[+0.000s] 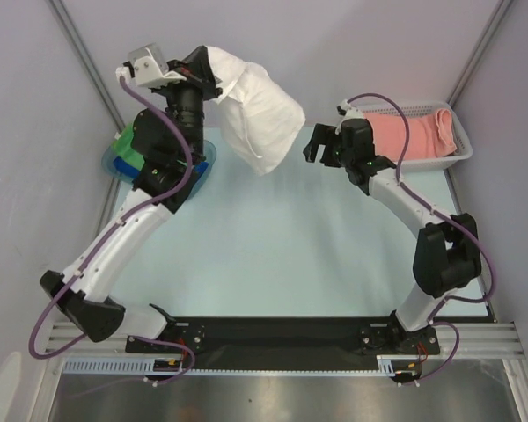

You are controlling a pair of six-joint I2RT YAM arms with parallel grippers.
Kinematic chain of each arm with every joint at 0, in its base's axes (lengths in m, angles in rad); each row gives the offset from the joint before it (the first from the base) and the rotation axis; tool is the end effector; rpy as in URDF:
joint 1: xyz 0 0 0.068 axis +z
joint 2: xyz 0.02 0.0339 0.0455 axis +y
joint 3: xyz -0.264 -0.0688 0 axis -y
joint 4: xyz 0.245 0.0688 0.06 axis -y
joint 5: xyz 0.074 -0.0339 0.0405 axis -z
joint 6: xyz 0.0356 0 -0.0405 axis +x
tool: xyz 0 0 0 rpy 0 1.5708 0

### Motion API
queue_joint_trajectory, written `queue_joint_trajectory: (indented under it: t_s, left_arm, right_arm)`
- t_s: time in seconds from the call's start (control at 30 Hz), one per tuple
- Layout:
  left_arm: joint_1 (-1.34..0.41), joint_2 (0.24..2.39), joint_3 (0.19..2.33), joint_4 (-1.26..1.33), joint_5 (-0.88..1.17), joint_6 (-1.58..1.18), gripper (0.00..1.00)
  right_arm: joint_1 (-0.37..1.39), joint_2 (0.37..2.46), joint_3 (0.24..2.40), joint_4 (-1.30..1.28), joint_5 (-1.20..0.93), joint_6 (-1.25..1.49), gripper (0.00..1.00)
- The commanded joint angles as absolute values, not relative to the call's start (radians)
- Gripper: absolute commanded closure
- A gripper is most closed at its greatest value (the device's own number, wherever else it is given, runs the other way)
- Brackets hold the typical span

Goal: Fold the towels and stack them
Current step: Move the towel to the center of the board

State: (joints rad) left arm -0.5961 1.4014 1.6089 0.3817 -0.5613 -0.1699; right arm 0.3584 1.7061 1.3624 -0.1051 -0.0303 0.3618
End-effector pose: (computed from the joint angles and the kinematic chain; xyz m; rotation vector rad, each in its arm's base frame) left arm 0.2502 -0.1468 0.5408 -0.3028 1.0469 -0.4143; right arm 0.3791 0.1432 0.3015 -0.0161 2.0535 0.4838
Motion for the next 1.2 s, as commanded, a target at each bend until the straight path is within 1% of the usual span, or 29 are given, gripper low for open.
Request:
queue_joint_trajectory:
  t_s: [0.0,0.13,0.27,0.37,0.43,0.5,0.53,0.57,0.63,0.7,0.77,0.8,0.83,0.87,0.9,0.93,0.97,1.0,1.07,1.1,1.17]
  left_arm:
    - [-0.653,1.336,1.626,0.312,-0.497,-0.127,1.0]
    - [-0.791,1.336,1.594,0.258,-0.532,-0.058,1.0]
    - [-0.842,1.324,1.539,0.2,-0.52,-0.064,1.0]
    - [-0.868,1.312,1.532,0.14,-0.479,-0.072,1.0]
    - [-0.887,1.308,1.539,0.081,-0.388,-0.078,1.0]
    - [-0.896,1.328,1.575,-0.026,-0.329,-0.09,1.0]
    - [-0.896,1.342,1.606,-0.069,-0.266,-0.112,1.0]
    - [-0.896,1.35,1.597,-0.119,-0.243,-0.127,1.0]
    - [-0.896,1.361,1.513,-0.129,-0.097,-0.169,1.0]
    - [-0.902,1.406,1.458,-0.156,-0.014,-0.224,1.0]
    - [-0.914,1.439,1.323,-0.125,0.052,-0.308,1.0]
    - [-0.916,1.453,1.268,-0.097,0.072,-0.343,0.98]
    - [-0.92,1.478,1.209,-0.059,0.098,-0.374,0.91]
    - [-0.922,1.483,1.095,-0.017,0.132,-0.435,0.86]
    - [-0.923,1.488,1.041,0.076,0.133,-0.466,0.79]
    - [-0.926,1.483,0.953,0.119,0.136,-0.492,0.69]
    - [-0.928,1.479,0.927,0.164,0.126,-0.524,0.63]
    - [-0.933,1.471,0.913,0.164,0.097,-0.531,0.6]
    - [-0.939,1.427,0.876,0.155,0.026,-0.564,0.59]
    - [-0.939,1.41,0.862,0.137,-0.068,-0.581,0.58]
    - [-0.937,1.366,0.836,0.103,-0.15,-0.62,0.6]
  right_arm:
    - [0.367,1.574,1.367,-0.097,0.041,0.368,0.08]
    - [0.367,1.5,1.324,-0.138,0.115,0.391,0.07]
    - [0.367,1.427,1.278,-0.196,0.233,0.413,0.07]
    - [0.365,1.358,1.243,-0.201,0.249,0.413,0.06]
    - [0.365,1.304,1.204,-0.186,0.233,0.413,0.06]
    - [0.367,1.269,1.166,-0.176,0.218,0.422,0.06]
    - [0.374,1.241,1.155,-0.172,0.218,0.425,0.06]
    - [0.377,1.227,1.146,-0.172,0.219,0.426,0.06]
    - [0.393,1.206,1.124,-0.182,0.235,0.422,0.06]
    - [0.417,1.175,1.111,-0.196,0.264,0.417,0.06]
    - [0.434,1.146,1.086,-0.224,0.294,0.416,0.06]
    - [0.437,1.135,1.074,-0.235,0.305,0.416,0.06]
    - [0.44,1.121,1.043,-0.257,0.32,0.419,0.06]
    - [0.44,1.111,1.026,-0.267,0.336,0.42,0.06]
    - [0.442,1.079,1.005,-0.275,0.34,0.425,0.06]
    - [0.442,1.063,0.985,-0.291,0.345,0.433,0.05]
    - [0.443,1.046,0.939,-0.296,0.344,0.44,0.05]
    - [0.448,1.016,0.918,-0.304,0.339,0.455,0.06]
    - [0.457,0.985,0.868,-0.317,0.331,0.471,0.06]
    - [0.466,0.961,0.821,-0.319,0.334,0.477,0.06]
    - [0.491,0.939,0.778,-0.339,0.351,0.508,0.06]
